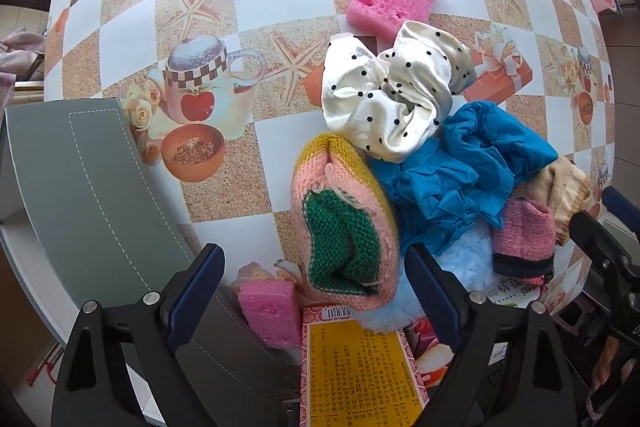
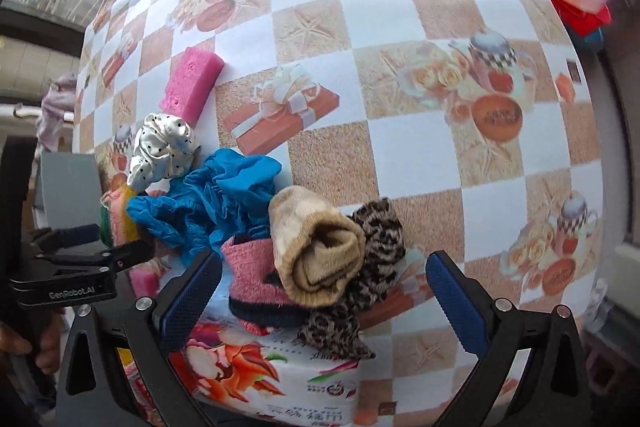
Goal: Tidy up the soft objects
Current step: 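Grasp the pink-green knitted hat with left tool while right tool grasps beige glove, then carry the hat and glove with both tools over the white box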
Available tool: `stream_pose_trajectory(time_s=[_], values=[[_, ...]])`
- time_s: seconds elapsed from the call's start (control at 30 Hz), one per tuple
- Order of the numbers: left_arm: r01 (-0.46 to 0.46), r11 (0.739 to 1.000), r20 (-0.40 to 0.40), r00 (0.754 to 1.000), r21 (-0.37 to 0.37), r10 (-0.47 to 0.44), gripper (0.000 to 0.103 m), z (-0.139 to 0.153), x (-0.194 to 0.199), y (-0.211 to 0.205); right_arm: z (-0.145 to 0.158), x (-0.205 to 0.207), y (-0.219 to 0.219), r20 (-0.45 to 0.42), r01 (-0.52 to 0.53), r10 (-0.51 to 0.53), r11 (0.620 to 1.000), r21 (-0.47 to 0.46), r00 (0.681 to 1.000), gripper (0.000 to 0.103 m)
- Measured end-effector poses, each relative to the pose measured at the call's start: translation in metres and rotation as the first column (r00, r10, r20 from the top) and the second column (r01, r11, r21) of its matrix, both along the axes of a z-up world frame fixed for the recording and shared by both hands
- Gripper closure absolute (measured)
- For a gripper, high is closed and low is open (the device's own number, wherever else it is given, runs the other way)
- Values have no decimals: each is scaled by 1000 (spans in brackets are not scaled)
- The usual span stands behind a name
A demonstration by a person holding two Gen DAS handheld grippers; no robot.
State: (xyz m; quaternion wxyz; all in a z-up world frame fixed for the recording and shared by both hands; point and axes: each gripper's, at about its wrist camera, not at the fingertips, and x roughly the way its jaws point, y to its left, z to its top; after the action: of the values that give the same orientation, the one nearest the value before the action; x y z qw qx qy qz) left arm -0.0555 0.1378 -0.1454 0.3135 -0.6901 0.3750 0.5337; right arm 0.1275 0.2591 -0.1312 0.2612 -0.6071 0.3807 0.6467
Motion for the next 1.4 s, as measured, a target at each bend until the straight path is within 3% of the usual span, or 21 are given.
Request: stream_pose_trajectory(time_s=[0.1, 0.13, 0.23, 0.27, 0.3, 0.37, 0.47, 0.73, 0.97, 1.2, 1.4], values=[[-2, 1000, 6, 1000, -5, 2, 12, -6, 1, -1, -10, -17, -3, 30, -106, 105, 994, 35, 994, 0], [-3, 1000, 7, 1000, -7, 3, 18, -8, 1, 1, -15, -20, -3, 42, -128, 126, 991, 38, 991, 6], [-37, 999, 52, 998, -3, 37, 42, -18, 1, 4, -28, -23, -6, 44, -154, 154, 988, -13, 987, 48], [-57, 998, 81, 995, 3, 56, 59, -21, 1, 3, -33, -22, -6, 45, -144, 146, 989, -40, 988, 52], [-75, 997, 106, 992, 14, 74, 67, -25, 1, 4, -35, -19, -6, 41, -128, 130, 990, -57, 991, 55], [-83, 996, 100, 992, 35, 80, 76, -26, 2, 4, -33, -13, -4, 6, -96, 97, 993, -74, 995, 72], [-53, 996, 33, 998, 77, 51, 77, -20, 7, 4, -23, 1, 1, -52, -44, 39, 994, -98, 998, 79], [-30, 980, -38, 999, 196, 38, 77, 13, 16, -2, 10, 45, 15, -153, 119, -140, 983, -137, 978, 79], [44, 969, -58, 998, 242, -31, 77, 68, 40, -16, 31, 72, 11, -195, 195, -222, 970, -148, 955, 79], [116, 953, -88, 992, 281, -95, 77, 108, 72, -30, 55, 106, 5, -244, 243, -268, 961, -130, 932, 79], [185, 937, -95, 982, 295, -164, 77, 123, 117, -35, 58, 139, -6, -234, 239, -269, 960, -146, 934, 79]])
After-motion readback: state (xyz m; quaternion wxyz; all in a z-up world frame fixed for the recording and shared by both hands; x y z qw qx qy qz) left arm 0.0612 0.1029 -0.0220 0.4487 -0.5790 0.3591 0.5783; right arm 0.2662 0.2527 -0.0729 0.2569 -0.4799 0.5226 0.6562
